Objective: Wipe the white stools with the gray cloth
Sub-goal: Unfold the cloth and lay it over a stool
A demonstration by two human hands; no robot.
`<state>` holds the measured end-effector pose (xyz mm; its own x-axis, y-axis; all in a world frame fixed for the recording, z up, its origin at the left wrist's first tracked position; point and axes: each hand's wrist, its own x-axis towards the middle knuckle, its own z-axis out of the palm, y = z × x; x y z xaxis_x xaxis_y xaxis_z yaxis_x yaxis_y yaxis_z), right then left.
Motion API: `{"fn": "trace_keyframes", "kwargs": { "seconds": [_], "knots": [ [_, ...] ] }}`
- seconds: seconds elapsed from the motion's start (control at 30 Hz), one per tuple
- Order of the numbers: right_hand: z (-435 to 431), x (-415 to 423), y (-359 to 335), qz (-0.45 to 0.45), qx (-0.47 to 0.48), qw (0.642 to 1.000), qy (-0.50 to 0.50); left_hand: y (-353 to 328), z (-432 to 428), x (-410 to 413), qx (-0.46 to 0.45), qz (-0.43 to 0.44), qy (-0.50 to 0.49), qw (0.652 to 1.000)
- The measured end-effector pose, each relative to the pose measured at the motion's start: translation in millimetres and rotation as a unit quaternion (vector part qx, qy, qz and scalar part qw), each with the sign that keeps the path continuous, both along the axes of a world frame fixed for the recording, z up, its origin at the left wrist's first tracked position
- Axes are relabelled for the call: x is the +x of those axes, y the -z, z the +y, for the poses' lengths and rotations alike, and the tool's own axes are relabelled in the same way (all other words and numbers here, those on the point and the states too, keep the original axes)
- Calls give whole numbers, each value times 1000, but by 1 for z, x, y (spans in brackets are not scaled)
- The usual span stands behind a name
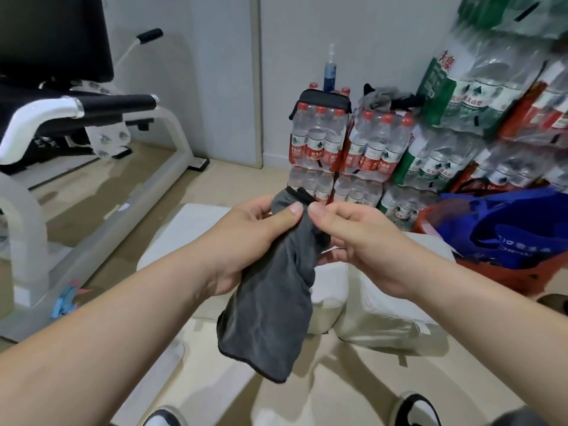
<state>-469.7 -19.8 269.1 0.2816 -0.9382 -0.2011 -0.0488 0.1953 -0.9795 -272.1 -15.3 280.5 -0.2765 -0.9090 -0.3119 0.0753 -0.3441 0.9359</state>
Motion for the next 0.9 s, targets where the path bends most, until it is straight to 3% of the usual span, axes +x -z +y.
{"fn": "trace_keyframes", "kwargs": {
  "seconds": [0.07,0.17,0.33,0.47,0.53,0.6,0.73,0.83,0.9],
  "knots": [
    [3,1,-2,-29,61,997,-41,1,0,-1,-1,12,8,1000],
    [5,4,-5,-11,61,997,-52,2,2,-2,-15,-10,17,1000],
    [4,14,-11,-67,77,994,43,14,2,-1,-75,-207,-36,975],
    [-1,17,-20,-191,141,965,114,26,21,-12,-167,-239,59,955],
    [-2,16,-26,-240,160,950,121,43,23,-21,-227,-325,72,915],
    [-1,12,-33,-274,162,939,129,47,16,-23,-220,-370,37,902],
    [6,-5,-45,-329,138,919,168,43,2,-21,-174,-354,-40,918],
    [17,-16,-50,-313,136,921,186,38,1,-15,-195,-400,-65,893],
    [22,-25,-47,-205,138,942,226,35,-5,-3,-214,-443,-62,868]
  ]
}}
